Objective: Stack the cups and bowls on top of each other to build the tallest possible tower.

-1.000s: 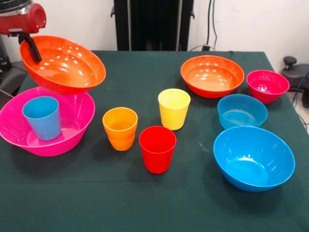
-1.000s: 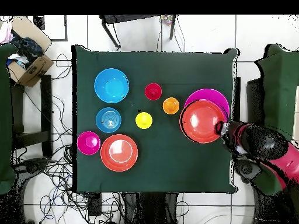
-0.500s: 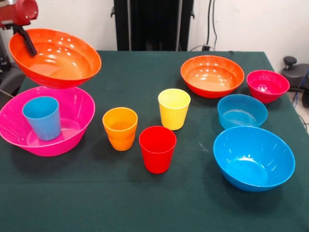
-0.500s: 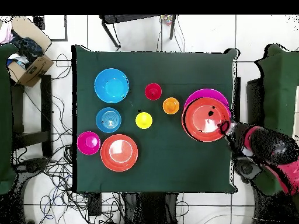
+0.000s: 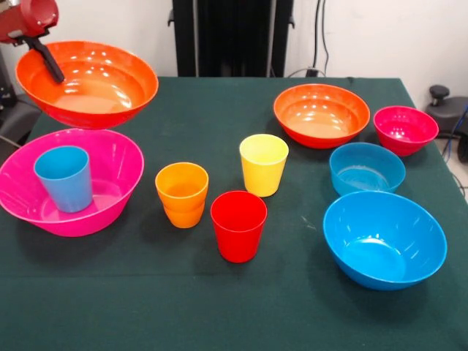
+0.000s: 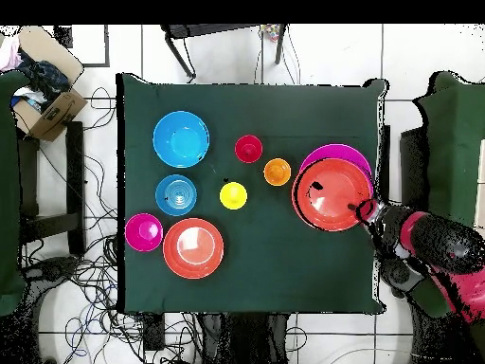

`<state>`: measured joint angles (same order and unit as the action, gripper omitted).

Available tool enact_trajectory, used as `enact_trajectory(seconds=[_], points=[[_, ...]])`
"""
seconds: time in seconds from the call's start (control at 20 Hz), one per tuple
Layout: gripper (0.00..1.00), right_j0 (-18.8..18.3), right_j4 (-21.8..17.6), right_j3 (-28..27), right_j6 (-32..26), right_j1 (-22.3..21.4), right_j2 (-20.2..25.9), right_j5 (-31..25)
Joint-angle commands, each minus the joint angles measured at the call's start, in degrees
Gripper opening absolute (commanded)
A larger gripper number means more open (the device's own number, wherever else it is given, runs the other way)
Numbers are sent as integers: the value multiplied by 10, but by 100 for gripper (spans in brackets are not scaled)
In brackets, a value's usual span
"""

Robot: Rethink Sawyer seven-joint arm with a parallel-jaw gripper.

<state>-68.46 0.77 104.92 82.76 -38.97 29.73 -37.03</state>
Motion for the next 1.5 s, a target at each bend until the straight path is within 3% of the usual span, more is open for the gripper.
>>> enact_trajectory(seconds=[0.05, 0.4, 0.9, 1.5], points=[[0, 5, 25, 28, 36, 48, 50, 31], [0, -1, 33, 5, 47, 72, 52, 22], [0, -4, 57, -56, 41, 89, 48, -39], [0, 3, 34, -125, 22, 101, 20, -94]])
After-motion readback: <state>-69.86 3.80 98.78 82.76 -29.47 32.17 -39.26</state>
